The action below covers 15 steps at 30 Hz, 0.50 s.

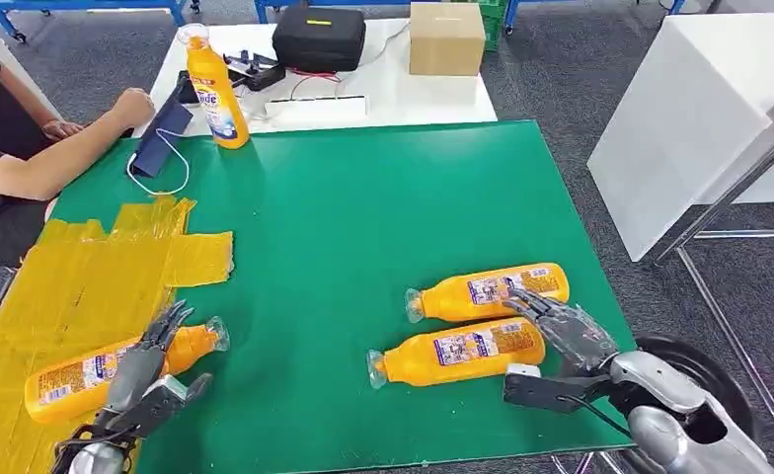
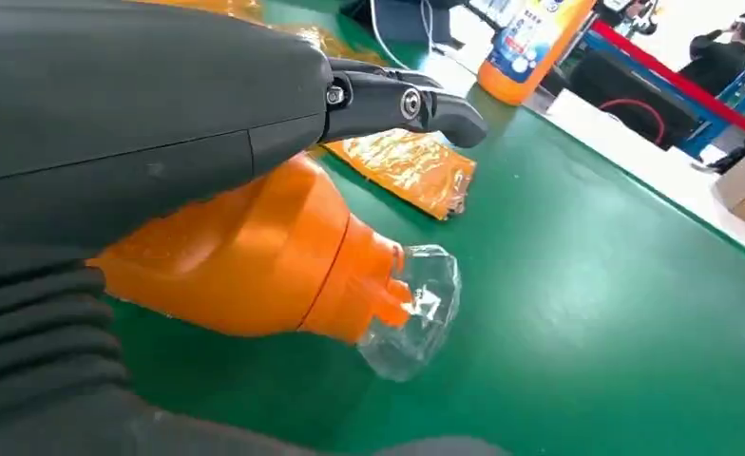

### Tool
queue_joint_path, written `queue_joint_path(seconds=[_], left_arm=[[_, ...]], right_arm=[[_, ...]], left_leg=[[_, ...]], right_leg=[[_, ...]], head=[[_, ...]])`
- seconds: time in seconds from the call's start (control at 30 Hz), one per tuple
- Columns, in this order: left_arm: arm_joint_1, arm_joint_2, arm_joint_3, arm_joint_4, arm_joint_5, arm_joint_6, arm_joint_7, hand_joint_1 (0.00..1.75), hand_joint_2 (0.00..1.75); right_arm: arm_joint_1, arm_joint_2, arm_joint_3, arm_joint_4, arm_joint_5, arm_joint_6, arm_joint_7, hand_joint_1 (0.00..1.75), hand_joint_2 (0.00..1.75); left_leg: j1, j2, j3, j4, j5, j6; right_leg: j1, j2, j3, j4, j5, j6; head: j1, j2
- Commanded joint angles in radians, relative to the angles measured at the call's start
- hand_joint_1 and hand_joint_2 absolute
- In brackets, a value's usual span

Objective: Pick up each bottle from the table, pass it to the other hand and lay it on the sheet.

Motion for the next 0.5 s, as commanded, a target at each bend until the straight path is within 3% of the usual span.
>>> queue_joint_path(seconds=[0.03,0.23,0.3,0.43,0.5], left_arm=[[-0.003,-0.05,0.045,-0.106,0.248,-0.204,-0.064,0.0,0.0],[-0.018,-0.088,0.067,-0.214,0.373,-0.306,-0.06,0.0,0.0],[-0.026,-0.091,0.063,-0.215,0.379,-0.306,-0.05,0.0,0.0],[-0.025,-0.092,0.063,-0.213,0.379,-0.306,-0.049,0.0,0.0],[-0.028,-0.1,0.069,-0.208,0.385,-0.306,-0.049,0.0,0.0]], right_arm=[[-0.122,0.18,0.157,0.268,0.068,-0.043,0.012,0.0,1.75],[-0.134,0.253,0.239,0.383,0.128,-0.054,0.023,0.0,1.75],[-0.152,0.229,0.301,0.407,0.175,-0.021,0.048,0.0,1.75],[-0.15,0.216,0.296,0.41,0.172,-0.024,0.045,0.0,1.75],[-0.195,0.173,0.39,0.427,0.263,0.061,0.086,0.0,1.75]], left_leg=[[0.002,0.002,0.002,-0.001,-0.001,-0.001],[0.002,0.001,0.0,-0.001,-0.001,-0.001],[0.002,0.001,0.001,-0.001,-0.001,-0.002],[0.001,0.0,0.001,-0.001,-0.001,-0.001],[0.002,-0.001,0.002,0.0,-0.001,-0.001]], right_leg=[[0.002,0.003,0.003,-0.003,0.001,0.0],[0.002,0.002,0.001,-0.002,0.001,-0.001],[0.002,0.002,0.001,-0.002,0.001,-0.001],[0.001,0.001,0.001,-0.002,0.0,0.0],[0.002,0.0,0.002,-0.002,0.0,0.0]], head=[[0.0,0.0],[0.0,0.0],[0.0,0.0],[0.0,0.0],[0.0,0.0]])
